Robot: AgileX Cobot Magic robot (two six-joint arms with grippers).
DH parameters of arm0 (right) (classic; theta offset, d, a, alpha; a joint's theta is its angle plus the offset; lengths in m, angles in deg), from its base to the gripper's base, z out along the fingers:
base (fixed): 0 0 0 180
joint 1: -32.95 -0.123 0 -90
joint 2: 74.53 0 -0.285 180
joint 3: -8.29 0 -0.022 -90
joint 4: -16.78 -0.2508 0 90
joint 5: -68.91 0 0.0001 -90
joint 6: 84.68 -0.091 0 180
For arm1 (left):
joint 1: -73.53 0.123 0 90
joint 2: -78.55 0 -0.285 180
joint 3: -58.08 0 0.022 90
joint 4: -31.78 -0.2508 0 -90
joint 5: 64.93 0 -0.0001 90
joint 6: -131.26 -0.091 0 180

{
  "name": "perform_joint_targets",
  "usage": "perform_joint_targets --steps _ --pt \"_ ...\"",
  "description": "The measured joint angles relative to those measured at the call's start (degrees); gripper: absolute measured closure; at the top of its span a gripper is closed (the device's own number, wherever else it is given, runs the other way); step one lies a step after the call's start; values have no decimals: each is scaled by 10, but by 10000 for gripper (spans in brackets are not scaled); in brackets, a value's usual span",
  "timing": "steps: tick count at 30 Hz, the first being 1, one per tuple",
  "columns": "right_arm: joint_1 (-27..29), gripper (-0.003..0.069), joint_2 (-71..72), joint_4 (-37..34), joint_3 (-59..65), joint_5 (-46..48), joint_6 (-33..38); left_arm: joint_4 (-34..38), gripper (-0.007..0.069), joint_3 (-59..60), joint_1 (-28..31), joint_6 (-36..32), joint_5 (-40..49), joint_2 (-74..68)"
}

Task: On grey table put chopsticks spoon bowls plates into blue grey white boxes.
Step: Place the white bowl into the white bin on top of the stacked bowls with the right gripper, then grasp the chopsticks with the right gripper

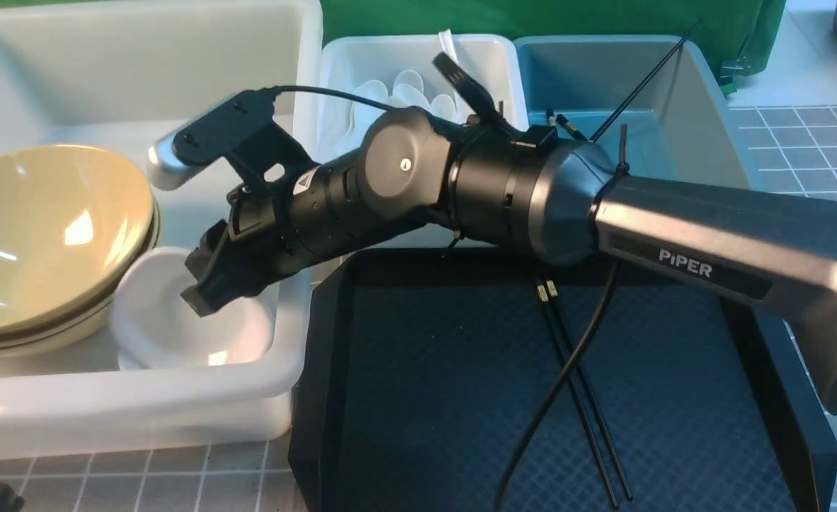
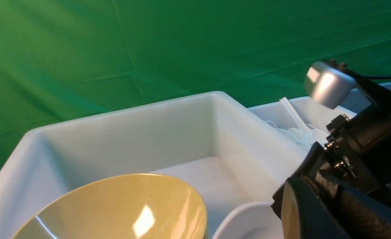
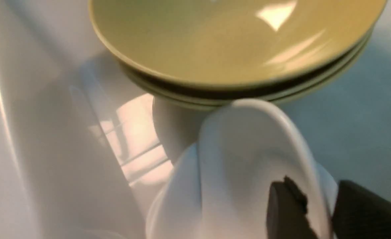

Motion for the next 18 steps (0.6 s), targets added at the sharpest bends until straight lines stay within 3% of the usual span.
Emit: perform_joint_targets --steps 4,6,11,14,18 --pt "1 221 15 16 -1 27 -15 0 633 0 0 0 4 0" --pt "3 169 45 62 0 59 -37 0 633 0 0 1 11 0" --pt "25 147 135 210 0 124 -136 0 633 0 0 1 13 0" --pt "69 147 210 341 4 208 -243 0 633 0 0 1 13 0" --pt "146 147 259 396 113 268 -321 0 633 0 0 1 13 0"
